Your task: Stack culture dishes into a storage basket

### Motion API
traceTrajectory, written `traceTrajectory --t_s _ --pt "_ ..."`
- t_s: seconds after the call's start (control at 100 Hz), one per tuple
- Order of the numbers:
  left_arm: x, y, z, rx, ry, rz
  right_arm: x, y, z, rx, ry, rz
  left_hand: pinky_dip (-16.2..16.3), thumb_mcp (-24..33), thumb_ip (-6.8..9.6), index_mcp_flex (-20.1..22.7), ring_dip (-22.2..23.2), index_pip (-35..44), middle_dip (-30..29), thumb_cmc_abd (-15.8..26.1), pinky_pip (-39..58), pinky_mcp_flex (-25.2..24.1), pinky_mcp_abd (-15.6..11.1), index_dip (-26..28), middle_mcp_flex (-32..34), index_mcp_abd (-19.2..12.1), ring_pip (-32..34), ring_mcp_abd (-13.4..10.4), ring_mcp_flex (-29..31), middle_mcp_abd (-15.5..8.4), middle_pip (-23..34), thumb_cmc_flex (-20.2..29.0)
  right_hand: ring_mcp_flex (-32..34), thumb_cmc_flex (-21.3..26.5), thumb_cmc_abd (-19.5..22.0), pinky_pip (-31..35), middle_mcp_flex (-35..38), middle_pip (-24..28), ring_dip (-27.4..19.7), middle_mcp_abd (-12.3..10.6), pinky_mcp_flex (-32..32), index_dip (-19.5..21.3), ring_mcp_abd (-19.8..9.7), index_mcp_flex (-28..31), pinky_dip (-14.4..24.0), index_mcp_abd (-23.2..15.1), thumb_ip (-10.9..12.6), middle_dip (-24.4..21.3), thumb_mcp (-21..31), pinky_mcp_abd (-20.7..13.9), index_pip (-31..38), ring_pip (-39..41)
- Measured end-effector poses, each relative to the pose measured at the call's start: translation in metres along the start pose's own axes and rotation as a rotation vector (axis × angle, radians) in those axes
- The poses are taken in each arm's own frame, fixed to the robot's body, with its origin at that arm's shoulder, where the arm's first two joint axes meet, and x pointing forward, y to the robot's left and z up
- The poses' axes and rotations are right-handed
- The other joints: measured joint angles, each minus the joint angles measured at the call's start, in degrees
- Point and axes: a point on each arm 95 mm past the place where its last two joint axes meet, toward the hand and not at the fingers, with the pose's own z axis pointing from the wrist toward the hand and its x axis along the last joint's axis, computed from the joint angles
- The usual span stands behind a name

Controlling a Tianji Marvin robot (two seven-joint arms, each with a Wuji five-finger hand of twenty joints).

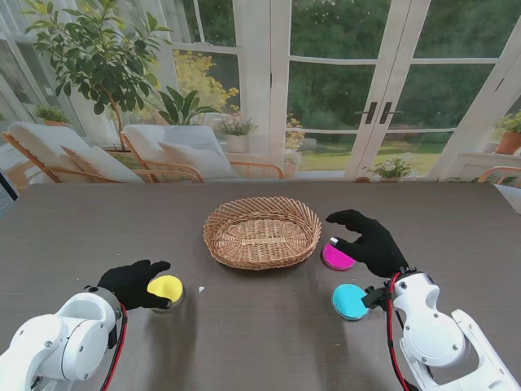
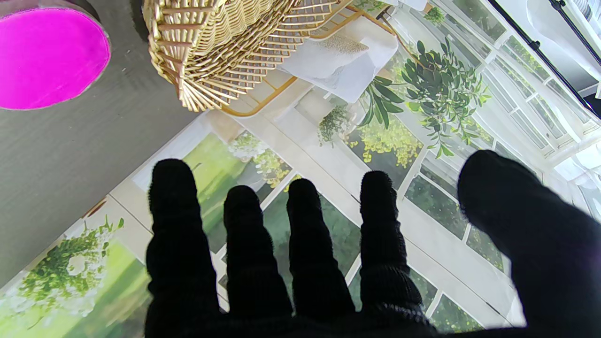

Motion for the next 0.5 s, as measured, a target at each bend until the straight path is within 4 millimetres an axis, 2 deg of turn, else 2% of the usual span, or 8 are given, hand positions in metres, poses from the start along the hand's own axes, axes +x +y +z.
traceTrajectory --t_s 0.08,0.5 --pt "-0.003 0.003 0.003 -0.020 -0.004 -0.006 0.000 -0.001 0.000 0.004 0.000 0.000 0.00 0.00 0.00 -0.74 0.00 -0.35 -0.07 0.00 0.01 -0.64 0.00 0.26 -0.80 -0.87 0.00 -0.01 0.00 -0.22 -0.03 0.00 0.00 0.00 0.00 -0.13 0.00 0.00 0.00 0.06 0.00 0.00 0.00 0.00 0.01 0.00 0.00 0.00 0.00 0.00 0.00 0.00" --pt "-0.012 0.015 0.027 -0.084 -0.015 -0.016 -0.001 -0.003 0.001 0.014 0.000 -0.001 0.00 0.01 0.00 -2.33 -0.10 -0.68 0.50 0.00 0.01 -1.04 -0.01 -0.07 -0.82 -0.93 0.00 -0.04 0.02 -0.25 -0.03 0.00 0.00 0.00 0.00 -0.16 0.00 0.00 0.00 0.16 0.00 0.00 0.03 0.01 0.07 -0.05 0.00 0.00 0.00 0.00 0.00 0.00"
